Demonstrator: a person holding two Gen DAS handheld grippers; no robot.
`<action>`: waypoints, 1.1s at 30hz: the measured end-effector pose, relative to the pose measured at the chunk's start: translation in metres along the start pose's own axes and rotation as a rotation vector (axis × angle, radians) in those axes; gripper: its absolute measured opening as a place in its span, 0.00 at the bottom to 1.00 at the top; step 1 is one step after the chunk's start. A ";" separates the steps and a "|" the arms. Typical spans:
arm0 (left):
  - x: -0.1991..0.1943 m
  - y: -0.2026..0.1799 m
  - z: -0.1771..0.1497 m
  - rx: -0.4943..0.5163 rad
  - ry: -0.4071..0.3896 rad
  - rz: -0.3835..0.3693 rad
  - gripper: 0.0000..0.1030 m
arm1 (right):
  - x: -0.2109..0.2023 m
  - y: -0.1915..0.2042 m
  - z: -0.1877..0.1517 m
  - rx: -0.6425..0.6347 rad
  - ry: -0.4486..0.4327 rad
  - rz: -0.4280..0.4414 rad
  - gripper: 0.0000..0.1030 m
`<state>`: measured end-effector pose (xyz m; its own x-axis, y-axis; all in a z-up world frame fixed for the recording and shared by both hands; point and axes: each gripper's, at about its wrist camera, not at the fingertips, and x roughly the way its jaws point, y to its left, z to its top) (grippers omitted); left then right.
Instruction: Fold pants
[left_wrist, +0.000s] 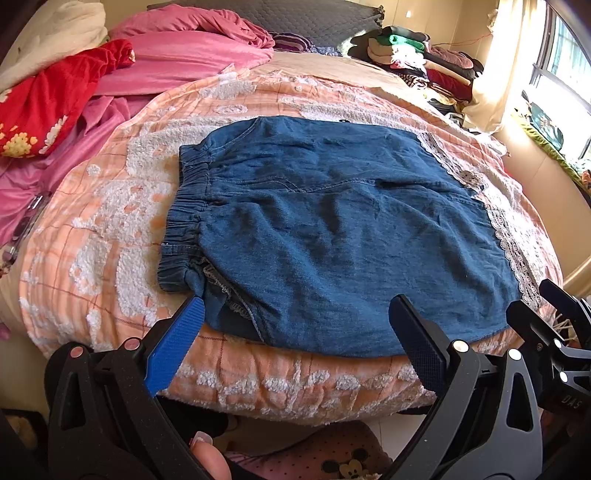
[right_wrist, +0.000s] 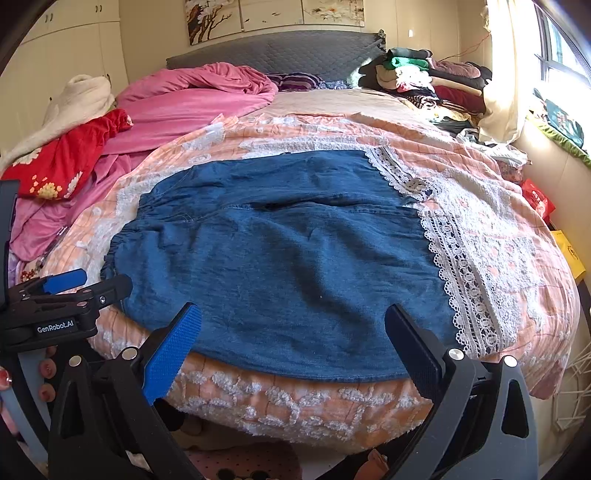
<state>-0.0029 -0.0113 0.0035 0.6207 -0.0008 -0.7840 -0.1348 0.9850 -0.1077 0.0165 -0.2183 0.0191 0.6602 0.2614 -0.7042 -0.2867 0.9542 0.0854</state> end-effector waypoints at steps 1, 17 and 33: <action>0.000 0.000 0.001 0.000 0.002 0.000 0.91 | 0.000 0.000 0.000 -0.002 0.003 0.001 0.96; -0.002 -0.001 0.002 0.010 -0.004 -0.001 0.91 | 0.001 0.002 0.000 -0.007 0.002 -0.006 0.96; -0.002 0.000 0.005 0.013 -0.010 -0.003 0.91 | 0.001 0.003 0.002 -0.021 0.002 -0.008 0.96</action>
<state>-0.0006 -0.0106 0.0083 0.6285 -0.0026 -0.7778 -0.1224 0.9872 -0.1022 0.0172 -0.2151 0.0202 0.6609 0.2536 -0.7063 -0.2960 0.9530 0.0651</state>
